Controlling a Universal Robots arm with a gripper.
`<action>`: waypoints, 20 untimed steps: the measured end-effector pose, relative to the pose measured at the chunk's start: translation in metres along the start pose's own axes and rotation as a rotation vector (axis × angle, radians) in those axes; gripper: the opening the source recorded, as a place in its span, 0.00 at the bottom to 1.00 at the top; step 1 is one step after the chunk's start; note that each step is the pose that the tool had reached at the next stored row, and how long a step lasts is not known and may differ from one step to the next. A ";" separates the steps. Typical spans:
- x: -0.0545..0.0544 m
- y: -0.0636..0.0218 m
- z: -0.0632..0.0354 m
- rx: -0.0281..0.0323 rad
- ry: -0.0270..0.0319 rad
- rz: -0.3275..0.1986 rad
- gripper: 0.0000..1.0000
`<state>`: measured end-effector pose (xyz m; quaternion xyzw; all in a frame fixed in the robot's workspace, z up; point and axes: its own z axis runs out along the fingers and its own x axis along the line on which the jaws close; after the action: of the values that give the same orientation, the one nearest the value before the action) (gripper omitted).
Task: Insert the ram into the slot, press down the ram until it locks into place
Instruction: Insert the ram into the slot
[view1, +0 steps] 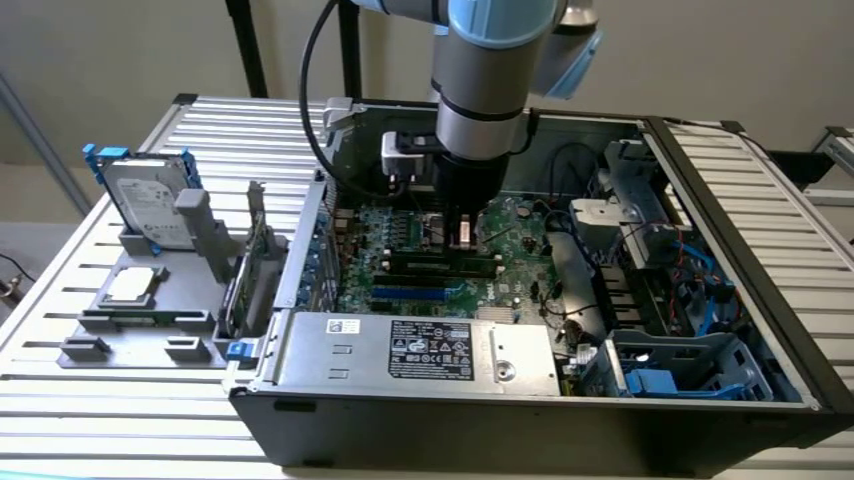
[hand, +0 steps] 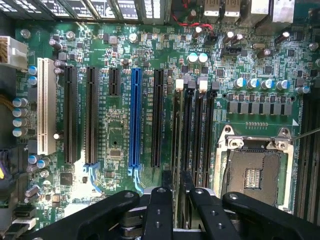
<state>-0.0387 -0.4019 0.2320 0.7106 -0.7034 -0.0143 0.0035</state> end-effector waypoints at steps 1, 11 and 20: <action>0.000 0.0000 -0.0030 -0.0001 -0.0002 0.000 0.22; 0.000 0.0004 -0.0154 -0.0004 -0.0002 0.000 0.22; 0.000 0.0004 -0.0154 -0.0004 -0.0002 0.000 0.10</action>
<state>-0.0387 -0.4019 0.2474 0.7107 -0.7034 -0.0145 0.0036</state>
